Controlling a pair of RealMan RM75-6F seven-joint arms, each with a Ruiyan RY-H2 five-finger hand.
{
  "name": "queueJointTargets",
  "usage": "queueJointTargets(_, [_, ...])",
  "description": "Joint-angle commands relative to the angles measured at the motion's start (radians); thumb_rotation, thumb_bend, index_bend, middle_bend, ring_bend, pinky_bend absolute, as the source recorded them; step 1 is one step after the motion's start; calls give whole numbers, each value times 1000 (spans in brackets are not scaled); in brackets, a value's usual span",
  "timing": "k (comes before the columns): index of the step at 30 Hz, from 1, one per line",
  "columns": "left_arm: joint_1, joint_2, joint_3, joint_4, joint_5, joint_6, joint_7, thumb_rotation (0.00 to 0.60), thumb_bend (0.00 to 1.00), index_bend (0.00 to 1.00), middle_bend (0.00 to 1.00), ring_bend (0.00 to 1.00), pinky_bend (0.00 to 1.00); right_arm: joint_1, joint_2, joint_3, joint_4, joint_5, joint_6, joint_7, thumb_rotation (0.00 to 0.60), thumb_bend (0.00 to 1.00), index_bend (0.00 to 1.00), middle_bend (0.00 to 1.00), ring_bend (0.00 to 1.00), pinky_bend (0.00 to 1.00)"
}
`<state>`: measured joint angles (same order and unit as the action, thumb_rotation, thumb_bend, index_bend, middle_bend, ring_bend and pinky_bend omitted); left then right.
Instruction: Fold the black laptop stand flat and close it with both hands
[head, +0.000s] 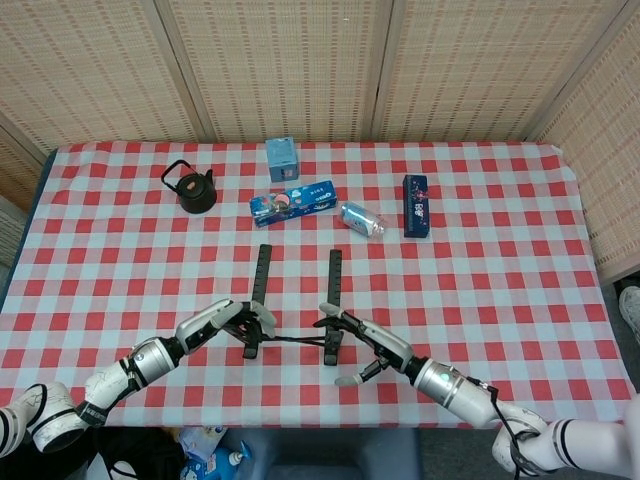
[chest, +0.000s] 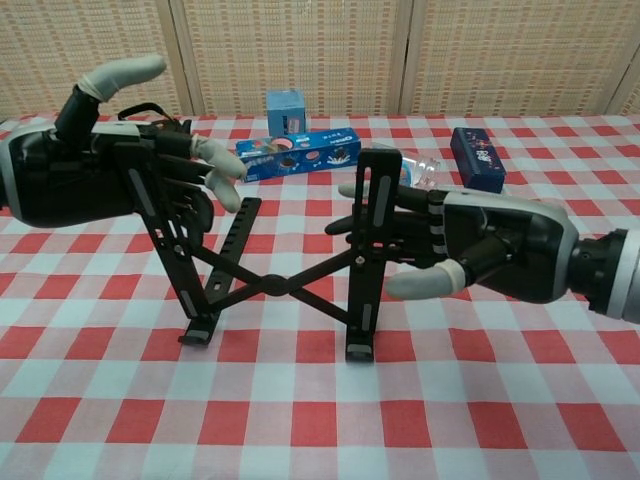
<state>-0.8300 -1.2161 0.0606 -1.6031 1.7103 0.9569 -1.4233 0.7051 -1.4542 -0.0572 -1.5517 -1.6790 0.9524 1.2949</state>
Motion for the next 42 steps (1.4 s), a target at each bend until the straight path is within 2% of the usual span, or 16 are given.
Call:
queueJointTargets(1, [-3, 1, 5, 2, -2, 1, -3, 0, 208, 347, 414, 441, 429, 3, -22, -20, 14, -2, -8, 11, 600, 0, 0, 149, 50, 28])
queueJointTargets(10, [-11, 1, 13, 3, -12, 10, -1, 0, 208, 347, 414, 441, 429, -1, -42, -58, 13, 3, -1, 39, 600, 7, 0, 149, 50, 44])
queueJointTargets(16, [-6, 4, 10, 5, -26, 24, 35, 15, 208, 345, 414, 441, 429, 0, -6, -51, -8, 3, 30, 26, 600, 17, 0, 149, 50, 44])
queueJointTargets(20, [12, -7, 5, 33, -33, 50, 122, 145, 208, 336, 414, 441, 429, 10, 46, -35, -43, 9, 43, -2, 600, 19, 0, 149, 50, 44])
queueJointTargets(24, [28, -21, 7, 62, -34, 67, 204, 324, 208, 322, 414, 427, 429, 16, 114, -9, -92, 20, 62, -54, 600, 19, 0, 149, 50, 44])
queueJointTargets(26, [30, -27, 14, 73, -28, 67, 208, 361, 208, 305, 414, 416, 429, 18, 144, 0, -117, 26, 67, -66, 600, 19, 0, 149, 50, 44])
queueJointTargets(32, [19, -64, 39, 100, -11, 44, 154, 366, 208, 210, 295, 264, 368, 20, 215, 19, -172, 46, 72, -106, 600, 19, 0, 149, 50, 44])
queueJointTargets(38, [-5, -121, 51, 131, -7, 8, 86, 368, 208, 207, 294, 271, 368, 10, 230, 18, -190, 65, 64, -125, 600, 19, 0, 149, 50, 44])
queueJointTargets(42, [-15, -152, 53, 155, -17, -15, 93, 367, 208, 207, 294, 272, 368, 3, 227, 17, -186, 68, 64, -125, 600, 19, 0, 149, 50, 44])
